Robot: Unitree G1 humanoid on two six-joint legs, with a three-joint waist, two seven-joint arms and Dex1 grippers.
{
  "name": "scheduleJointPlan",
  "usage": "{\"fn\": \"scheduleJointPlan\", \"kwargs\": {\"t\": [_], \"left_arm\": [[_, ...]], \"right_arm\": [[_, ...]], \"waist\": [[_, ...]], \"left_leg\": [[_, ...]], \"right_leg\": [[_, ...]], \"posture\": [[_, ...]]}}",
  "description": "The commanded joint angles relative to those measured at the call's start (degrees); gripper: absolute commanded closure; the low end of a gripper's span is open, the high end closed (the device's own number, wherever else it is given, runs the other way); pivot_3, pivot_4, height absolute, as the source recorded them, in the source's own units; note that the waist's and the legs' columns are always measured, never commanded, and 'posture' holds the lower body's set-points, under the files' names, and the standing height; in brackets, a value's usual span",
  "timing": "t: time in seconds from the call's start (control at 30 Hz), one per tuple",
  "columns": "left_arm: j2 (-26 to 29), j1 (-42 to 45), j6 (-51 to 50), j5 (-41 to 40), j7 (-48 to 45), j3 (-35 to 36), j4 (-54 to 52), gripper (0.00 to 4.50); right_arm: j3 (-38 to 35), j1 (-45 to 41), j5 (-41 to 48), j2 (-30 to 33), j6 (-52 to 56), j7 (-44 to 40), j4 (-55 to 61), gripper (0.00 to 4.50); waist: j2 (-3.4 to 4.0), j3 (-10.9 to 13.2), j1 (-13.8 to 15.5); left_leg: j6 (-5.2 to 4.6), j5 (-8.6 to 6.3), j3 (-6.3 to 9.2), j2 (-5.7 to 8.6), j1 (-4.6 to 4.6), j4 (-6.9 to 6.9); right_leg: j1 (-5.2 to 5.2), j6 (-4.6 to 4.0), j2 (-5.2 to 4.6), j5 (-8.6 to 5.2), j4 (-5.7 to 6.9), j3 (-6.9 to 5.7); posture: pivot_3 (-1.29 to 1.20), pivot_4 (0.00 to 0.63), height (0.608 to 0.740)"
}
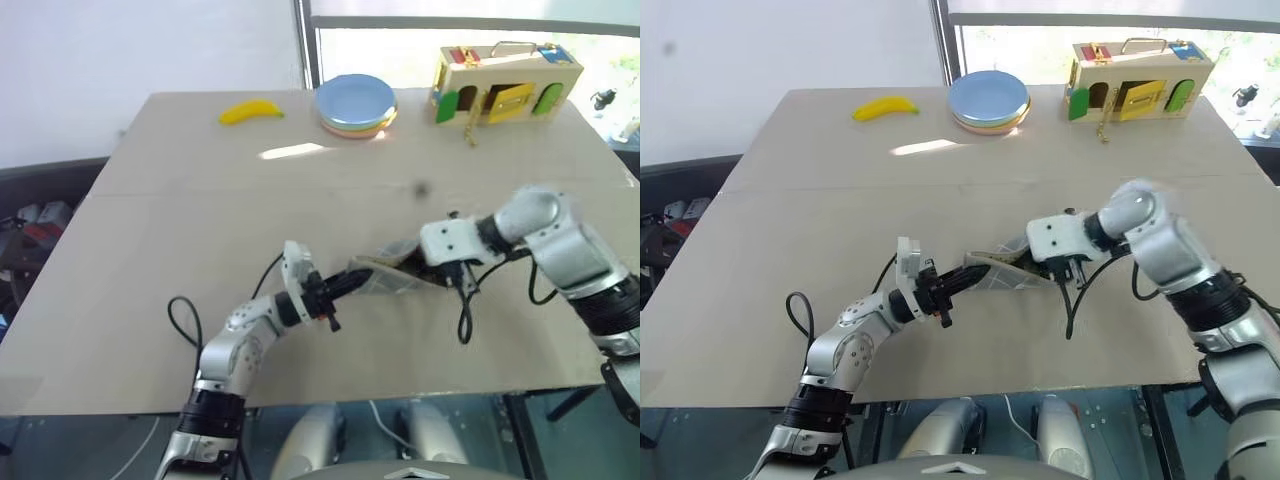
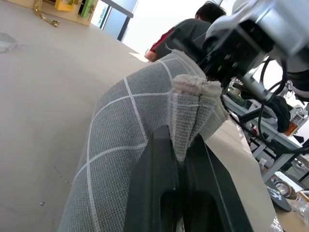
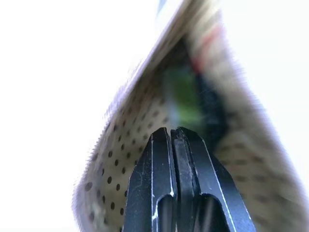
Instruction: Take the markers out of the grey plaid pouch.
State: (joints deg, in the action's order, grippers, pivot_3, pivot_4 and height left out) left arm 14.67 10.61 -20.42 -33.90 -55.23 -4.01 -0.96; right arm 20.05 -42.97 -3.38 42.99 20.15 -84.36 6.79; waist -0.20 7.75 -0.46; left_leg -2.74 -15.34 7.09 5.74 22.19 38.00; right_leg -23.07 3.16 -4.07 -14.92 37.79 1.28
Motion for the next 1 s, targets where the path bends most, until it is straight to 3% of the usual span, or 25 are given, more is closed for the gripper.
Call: {"fn": "scheduleJointPlan", "kwargs": {"t": [0.03,0.27,0.4,0.5,0.93,1.0], "left_arm": [[-0.04,0.03,0.85,-0.05,-0.17,0.58,-0.98,4.50],[0.00,0.49,0.78,0.03,-0.56,0.51,-0.60,4.50],[-0.06,1.19,0.56,-0.06,-0.87,0.70,0.29,4.50],[-0.12,1.99,0.25,-0.43,-0.92,1.20,0.95,4.50],[-0.45,1.90,-4.75,-3.82,-2.02,2.19,0.45,4.50],[-0.61,1.79,-4.78,-3.87,-1.78,2.32,0.35,4.50]], "right_arm": [[-5.25,0.81,6.15,0.17,2.93,1.13,3.75,4.44],[-6.95,3.02,8.08,3.15,2.85,3.90,4.69,4.44],[-2.47,4.11,5.02,3.57,0.58,5.11,4.43,4.44],[1.09,3.62,0.70,2.81,-3.23,7.09,1.69,3.73],[10.82,-6.35,-11.09,-3.52,-13.80,7.19,-14.68,3.73],[11.30,-6.95,-12.00,-3.98,-14.28,6.86,-15.76,3.03]], "waist": [[0.00,0.00,0.01],[0.00,0.02,0.19],[0.00,0.02,0.18],[0.01,0.03,0.23],[0.00,0.05,-0.14],[0.00,0.05,-0.12]], "left_leg": [[0.00,0.00,0.00,0.00,0.00,0.00],[0.00,0.00,0.00,0.00,0.00,-0.03],[0.00,0.00,-0.01,0.00,0.00,-0.06],[0.00,0.00,-0.01,0.00,0.00,-0.08],[0.01,0.01,-0.03,0.00,-0.01,-0.09],[0.01,0.01,-0.03,0.00,0.00,-0.10]], "right_leg": [[0.00,0.00,0.00,0.00,0.00,0.00],[0.00,0.00,-0.01,0.00,-0.02,0.00],[-0.01,0.00,-0.01,0.00,-0.04,0.00],[-0.02,0.00,-0.01,0.00,-0.04,0.00],[-0.05,0.00,0.01,0.00,-0.04,0.01],[-0.05,0.00,0.01,0.00,-0.05,0.01]], "posture": [[0.00,0.150,0.740],[0.00,0.150,0.740],[0.00,0.150,0.740],[0.00,0.150,0.740],[0.00,0.150,0.740],[0.00,0.150,0.740]]}}
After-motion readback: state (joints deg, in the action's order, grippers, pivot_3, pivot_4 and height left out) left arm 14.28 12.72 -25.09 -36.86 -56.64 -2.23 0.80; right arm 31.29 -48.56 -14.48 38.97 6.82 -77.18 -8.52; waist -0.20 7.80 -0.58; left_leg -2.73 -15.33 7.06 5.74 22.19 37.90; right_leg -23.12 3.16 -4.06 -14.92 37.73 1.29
